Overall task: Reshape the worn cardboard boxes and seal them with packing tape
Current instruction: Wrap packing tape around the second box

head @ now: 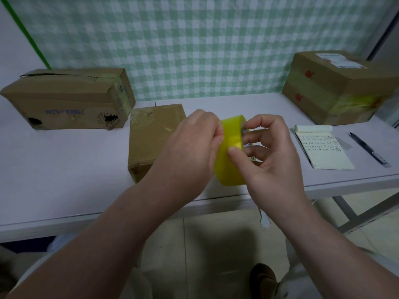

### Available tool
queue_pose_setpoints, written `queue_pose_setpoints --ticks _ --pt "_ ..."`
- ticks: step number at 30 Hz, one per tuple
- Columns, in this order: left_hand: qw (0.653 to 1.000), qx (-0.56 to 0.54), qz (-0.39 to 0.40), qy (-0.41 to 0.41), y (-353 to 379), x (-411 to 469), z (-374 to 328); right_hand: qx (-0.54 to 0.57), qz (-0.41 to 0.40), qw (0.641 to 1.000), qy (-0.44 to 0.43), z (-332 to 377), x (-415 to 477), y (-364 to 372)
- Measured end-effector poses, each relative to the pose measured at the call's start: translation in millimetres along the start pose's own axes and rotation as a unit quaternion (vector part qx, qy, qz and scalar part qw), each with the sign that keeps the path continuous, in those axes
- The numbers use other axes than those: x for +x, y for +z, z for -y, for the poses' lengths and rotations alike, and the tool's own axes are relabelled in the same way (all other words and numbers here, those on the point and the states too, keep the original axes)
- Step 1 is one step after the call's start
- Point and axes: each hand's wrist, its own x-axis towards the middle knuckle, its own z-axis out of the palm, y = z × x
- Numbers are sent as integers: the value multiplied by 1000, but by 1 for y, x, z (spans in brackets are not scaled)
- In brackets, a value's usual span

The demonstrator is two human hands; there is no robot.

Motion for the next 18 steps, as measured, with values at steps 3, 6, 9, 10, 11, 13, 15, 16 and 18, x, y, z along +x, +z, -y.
queue_pose_setpoints --ticks 3,6,9,10,11,13,15,16,18 --pt "1000 5 7 -10 0 1 3 11 -3 1000 13 -2 -1 -2" --pt "1000 12 3 -18 -2 2 3 31 -5 999 19 -1 -1 -5" --pt "999 7 -29 -34 -6 5 1 21 16 999 36 -1 0 -10" --pt "998 1 -37 -45 -7 6 0 7 34 998 46 0 0 -11" --pt "998 -6 -43 -56 -8 7 -2 -9 57 997 53 -1 1 -13" --pt "997 -8 -41 -65 -9 8 -5 -54 94 993 43 1 2 -15" --pt "997 5 -34 -68 -7 8 -7 -120 92 988 15 3 3 -17" --pt "997 13 -35 -66 -6 7 -8 -152 80 985 10 4 4 -17" --pt "997 23 -43 -54 -7 5 -14 -205 61 977 15 5 8 -18"
